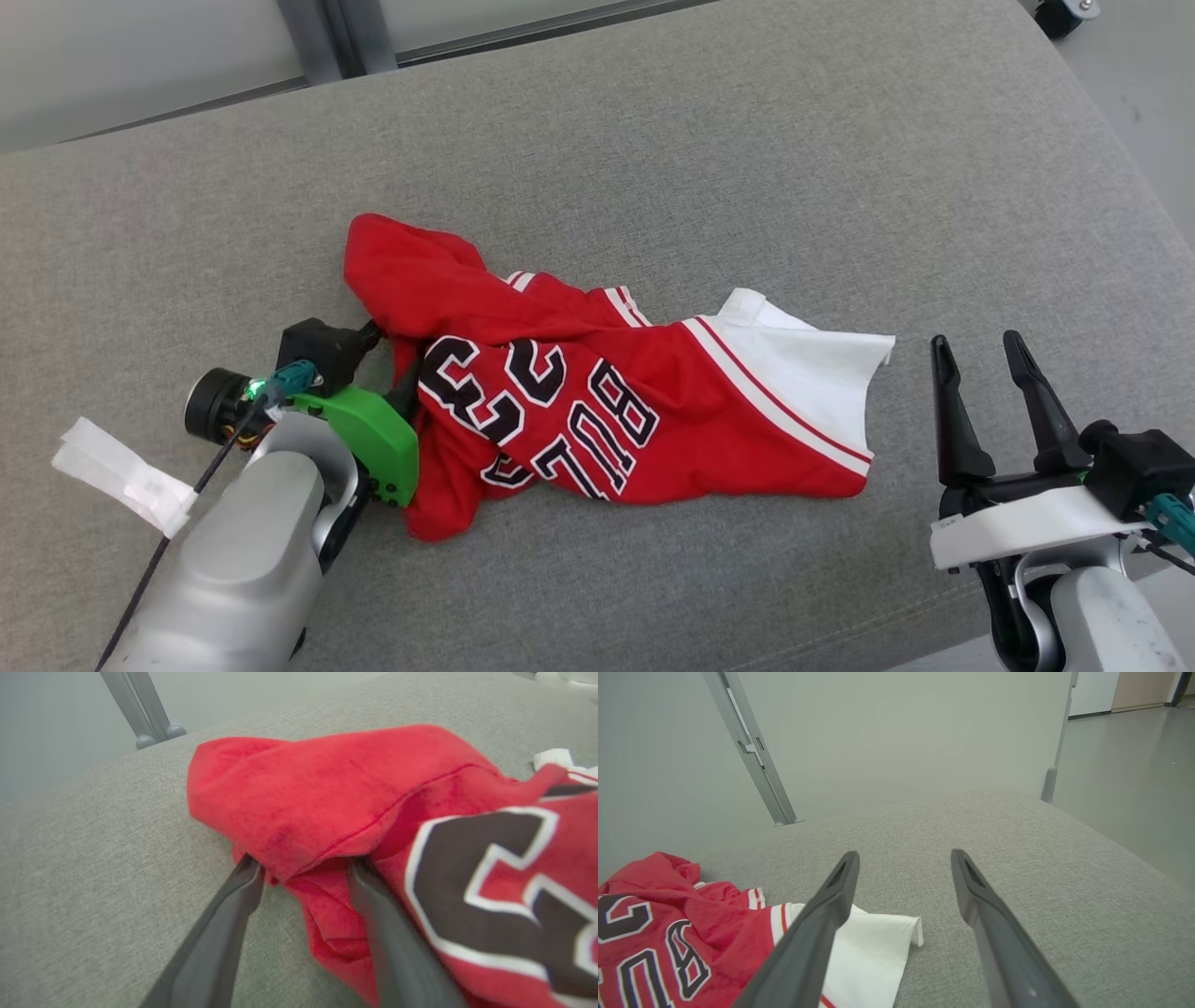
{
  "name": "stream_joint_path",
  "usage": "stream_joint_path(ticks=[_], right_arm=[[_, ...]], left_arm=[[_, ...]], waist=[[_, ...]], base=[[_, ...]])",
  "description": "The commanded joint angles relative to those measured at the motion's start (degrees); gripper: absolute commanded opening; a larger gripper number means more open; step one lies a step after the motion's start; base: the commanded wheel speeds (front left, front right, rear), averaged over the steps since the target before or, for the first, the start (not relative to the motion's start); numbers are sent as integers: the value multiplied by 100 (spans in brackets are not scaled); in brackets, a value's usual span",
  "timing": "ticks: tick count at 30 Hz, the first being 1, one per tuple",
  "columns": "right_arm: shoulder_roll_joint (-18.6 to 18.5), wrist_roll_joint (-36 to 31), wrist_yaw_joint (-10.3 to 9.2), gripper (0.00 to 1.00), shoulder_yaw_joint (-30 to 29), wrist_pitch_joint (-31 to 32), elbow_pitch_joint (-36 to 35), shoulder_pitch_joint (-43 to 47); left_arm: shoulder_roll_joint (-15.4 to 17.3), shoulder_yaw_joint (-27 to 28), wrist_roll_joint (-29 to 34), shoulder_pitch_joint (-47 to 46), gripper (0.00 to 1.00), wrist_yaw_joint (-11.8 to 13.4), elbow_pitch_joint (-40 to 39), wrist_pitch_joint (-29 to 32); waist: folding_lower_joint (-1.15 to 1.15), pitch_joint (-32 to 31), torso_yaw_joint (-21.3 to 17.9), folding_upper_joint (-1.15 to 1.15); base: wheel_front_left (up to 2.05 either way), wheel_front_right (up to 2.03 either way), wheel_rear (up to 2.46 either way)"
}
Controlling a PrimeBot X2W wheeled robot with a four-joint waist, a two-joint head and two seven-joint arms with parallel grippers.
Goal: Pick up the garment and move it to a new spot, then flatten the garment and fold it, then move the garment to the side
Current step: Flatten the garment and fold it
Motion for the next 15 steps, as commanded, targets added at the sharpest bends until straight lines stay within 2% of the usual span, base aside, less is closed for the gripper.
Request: stream_joint_path(ticks=[1, 7, 15], right_arm=[[-15, -3, -7, 100, 6, -17, 1, -13], [4, -57, -7, 100, -72, -17, -30, 132], [-29, -77, -8, 100, -32, -17, 24, 275]], left_arm=[[19, 1, -55, -169, 0, 3, 14, 0], [174, 403, 93, -101, 0, 63, -339, -1], [326, 1085, 520, 329, 0, 315, -1275, -2]], waist=[[0, -12, -5, 0], [0, -120, 84, 0], [0, -496, 477, 0]], base=[[0, 0, 0], [0, 0, 0], [0, 0, 0]])
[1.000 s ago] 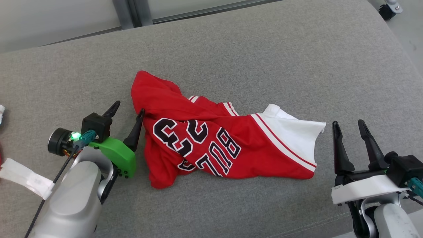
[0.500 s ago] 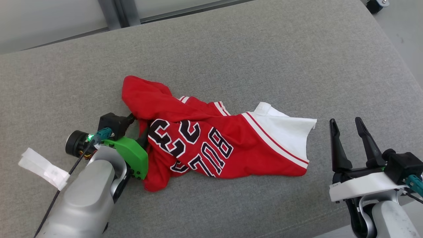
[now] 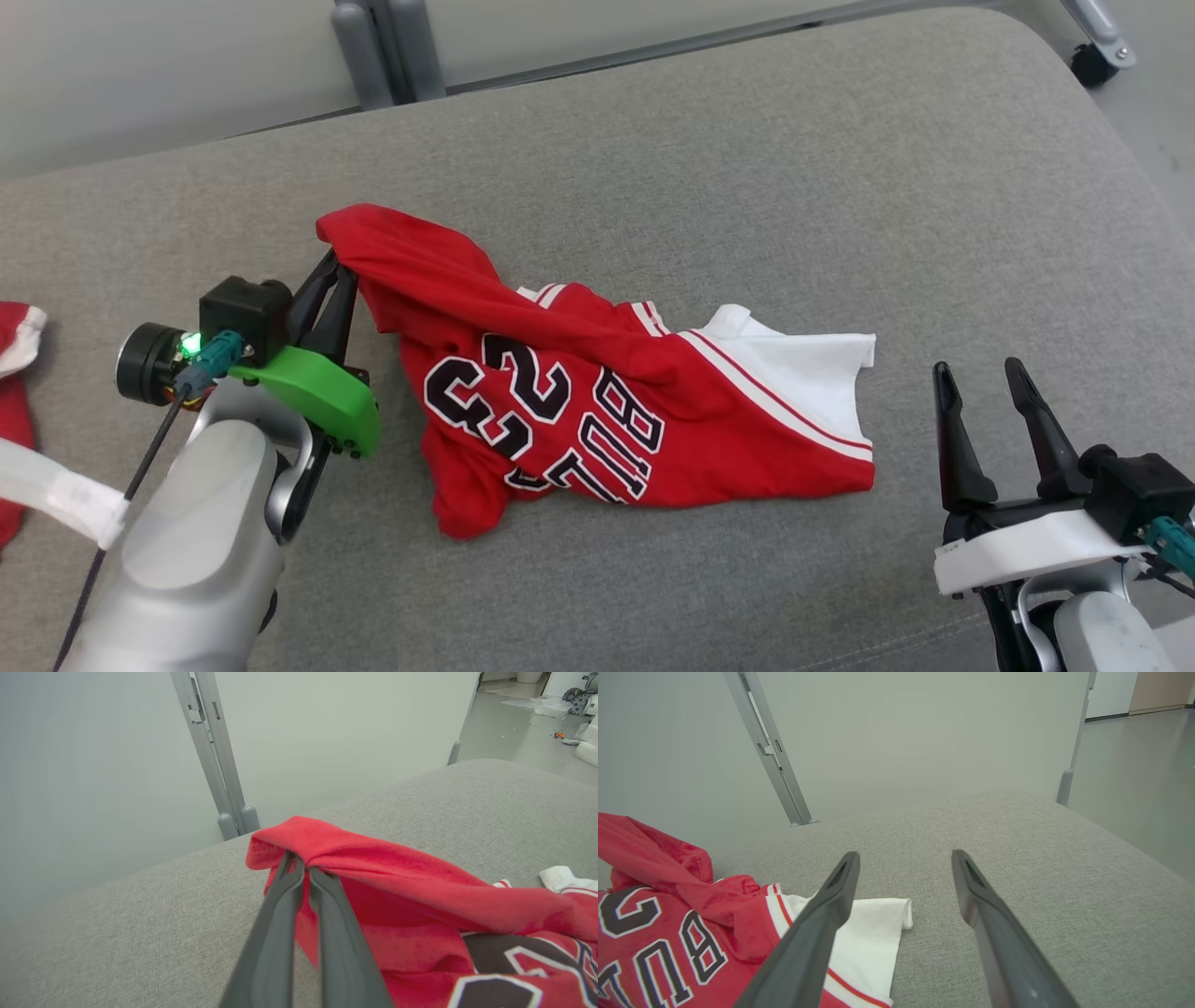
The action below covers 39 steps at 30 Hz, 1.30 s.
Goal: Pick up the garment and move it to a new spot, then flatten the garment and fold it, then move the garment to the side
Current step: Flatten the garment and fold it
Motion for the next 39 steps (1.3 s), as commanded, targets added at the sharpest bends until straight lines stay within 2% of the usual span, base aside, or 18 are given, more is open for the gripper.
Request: stream_joint_path(ticks=[1, 7, 16, 22, 27, 28, 29, 30, 39], right_arm=[[-35, -37, -7, 100, -2, -18, 25, 85], [-13, -52, -7, 100, -12, -17, 50, 285], [18, -48, -7, 100, -73, -17, 43, 412], [27, -58, -7, 100, -40, -17, 80, 390], [3, -44, -8, 100, -44, -17, 99, 432], [-4, -40, -7, 100, -49, -17, 101, 446], [-7, -37, -7, 100, -61, -17, 99, 456], [-9, -40, -7, 100, -73, -17, 95, 472], [-7, -61, -7, 100, -61, -17, 78, 490]], left_arm=[[42, 77, 97, 194, 0, 59, -168, -1], [154, 299, 390, 1144, 0, 282, -1097, -1], [317, 452, 108, 2920, 0, 769, -2094, 80], [225, 411, -135, 3633, 0, 909, -2145, 211], [108, 331, -298, 3884, 0, 873, -1918, 240], [114, 361, -314, 3884, 12, 858, -1854, 210], [121, 388, -312, 3872, 46, 874, -1802, 182], [132, 428, -282, 3849, 100, 920, -1759, 144], [251, 1126, -122, 3693, 100, 1105, -2158, -18]], waist=[[0, -253, 261, 0], [0, -593, 685, 0], [0, -769, 1162, 0], [0, -808, 1288, 0], [0, -861, 1340, 0], [0, -874, 1352, 0], [0, -889, 1366, 0], [0, -905, 1385, 0], [0, -1004, 1461, 0]], base=[[0, 0, 0], [0, 0, 0], [0, 0, 0], [0, 0, 0], [0, 0, 0], [0, 0, 0], [0, 0, 0], [0, 0, 0], [0, 0, 0]])
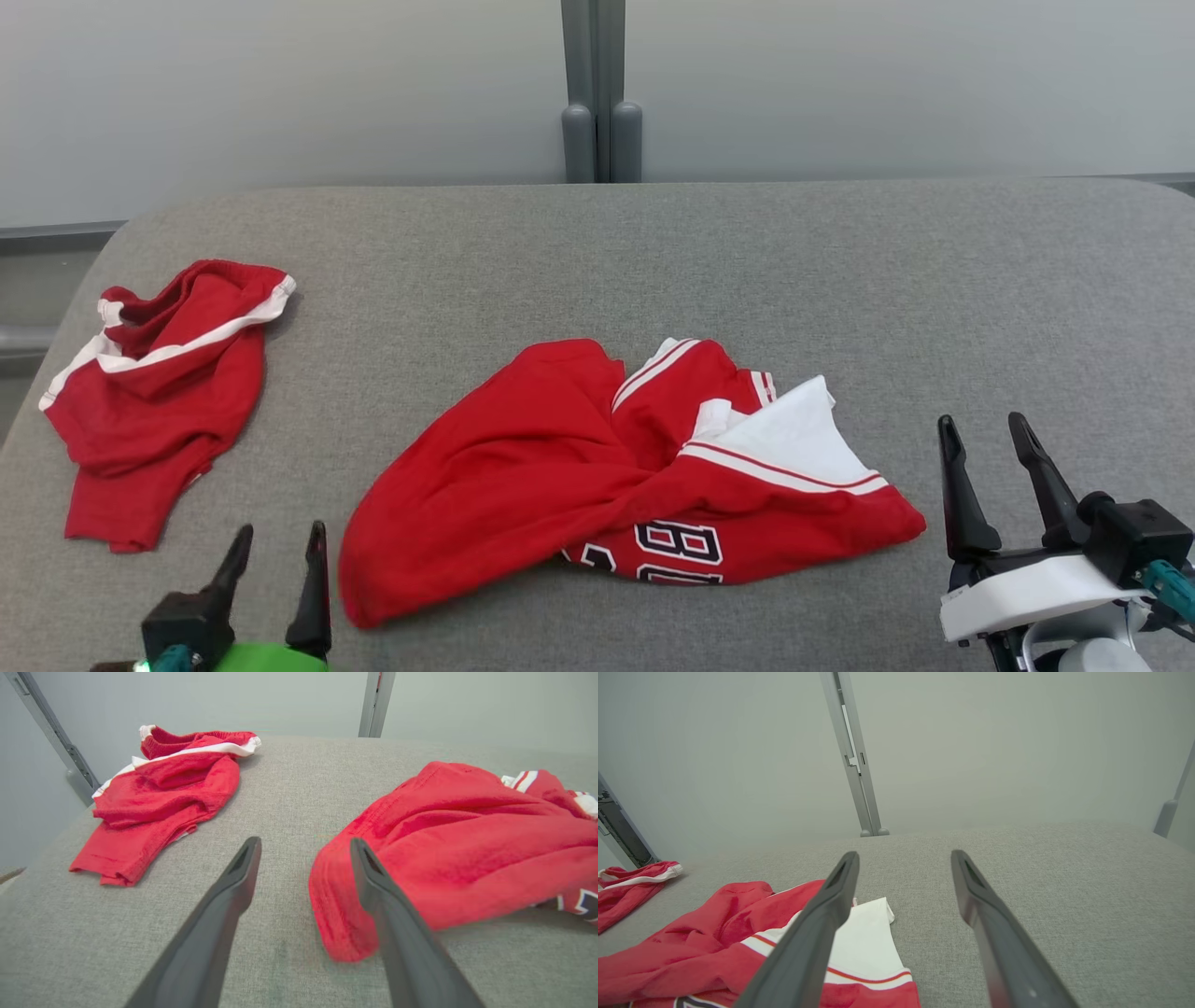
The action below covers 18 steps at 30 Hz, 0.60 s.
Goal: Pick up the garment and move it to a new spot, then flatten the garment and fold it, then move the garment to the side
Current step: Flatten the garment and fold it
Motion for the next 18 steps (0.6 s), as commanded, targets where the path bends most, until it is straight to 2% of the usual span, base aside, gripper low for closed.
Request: stream_joint_path(ticks=[1, 4, 8, 18], right_arm=[[-19, -7, -6, 100, 7, -17, -5, 26], [-24, 9, -6, 100, 26, -17, -4, 45], [-42, 20, -6, 100, 29, -17, 9, 41], [-74, 29, -6, 100, 48, -17, 129, -30]], left_arm=[[-12, 153, 104, -110, 100, 43, -215, -43], [-156, 456, 254, -34, 100, 18, -572, -39], [-394, 829, 547, -25, 100, -135, -848, -40], [-969, 1412, 1093, -194, 100, -592, -677, -41]], waist=[[0, -8, -7, 0], [0, -12, -43, 0], [0, -1, -130, 0], [0, 62, -289, 0]], base=[[0, 0, 0], [0, 0, 0], [0, 0, 0], [0, 0, 0]])
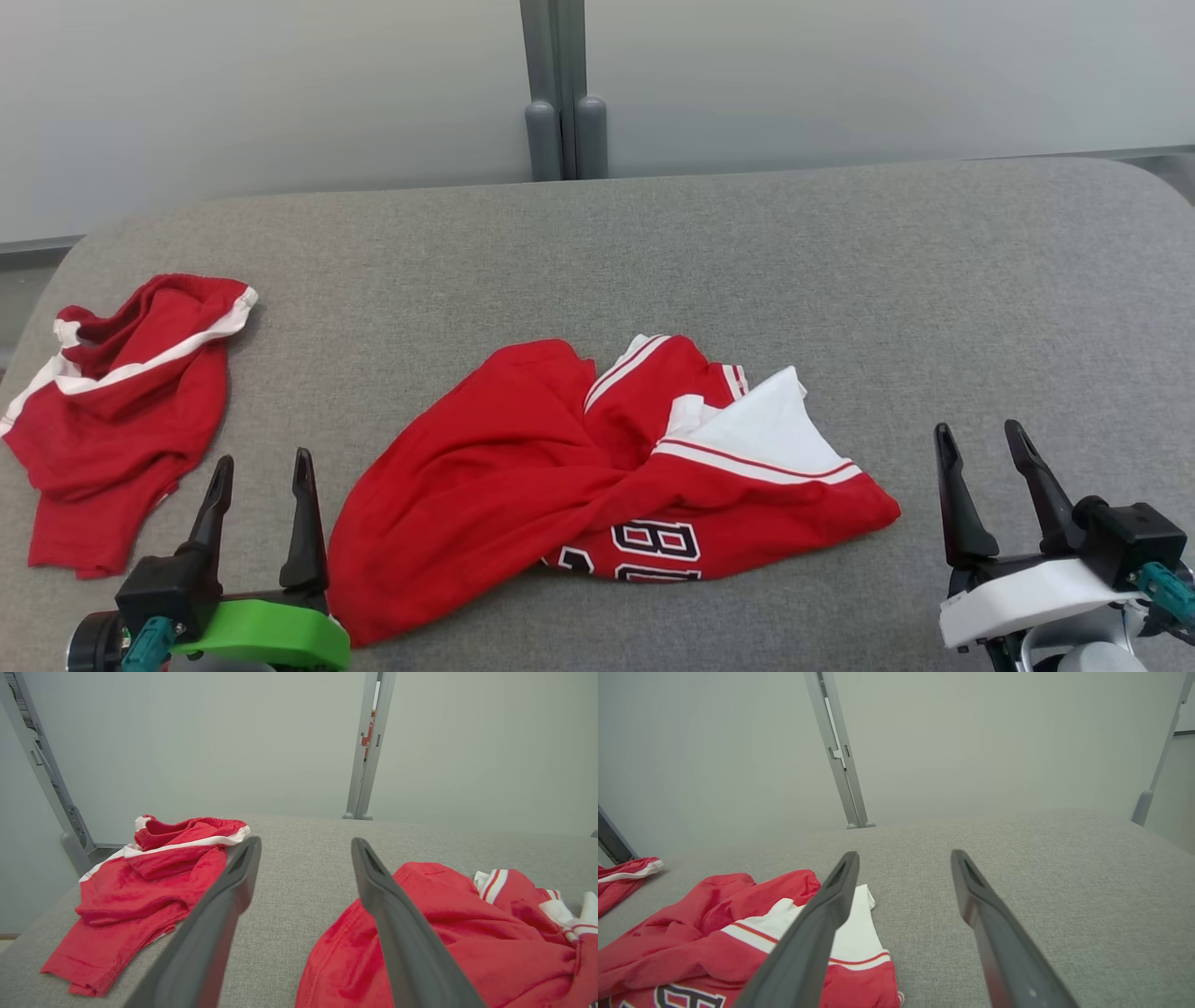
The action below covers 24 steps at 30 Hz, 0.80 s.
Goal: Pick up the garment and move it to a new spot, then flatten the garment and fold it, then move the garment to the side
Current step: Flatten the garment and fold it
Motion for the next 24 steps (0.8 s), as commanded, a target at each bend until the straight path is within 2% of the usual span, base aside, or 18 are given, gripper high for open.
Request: stream_joint_path(ticks=[1, 7, 11, 18, 24], right_arm=[[-27, 35, -6, 100, 4, -17, 61, -27], [-195, 8, -6, 100, 201, -17, 358, -214], [-414, 39, -7, 100, 533, 7, 815, -643], [-708, 168, -7, 100, 1185, 304, 1978, -1900], [-771, 334, -7, 100, 1641, 506, 3118, -2784]], left_arm=[[-39, 71, 86, -76, 100, -68, 59, -17], [-199, 271, 368, -103, 100, -300, 189, -18], [-306, 350, 525, -155, 100, -418, 221, -18], [-467, 367, 659, -362, 100, -564, 303, -18], [-568, 349, 723, -518, 100, -659, 414, -18]], waist=[[0, 10, -21, 0], [0, 27, -9, 0], [0, 99, 47, 0], [0, 310, 272, 0], [0, 466, 565, 0]], base=[[0, 0, 0], [0, 0, 0], [0, 0, 0], [0, 0, 0], [0, 0, 0]])
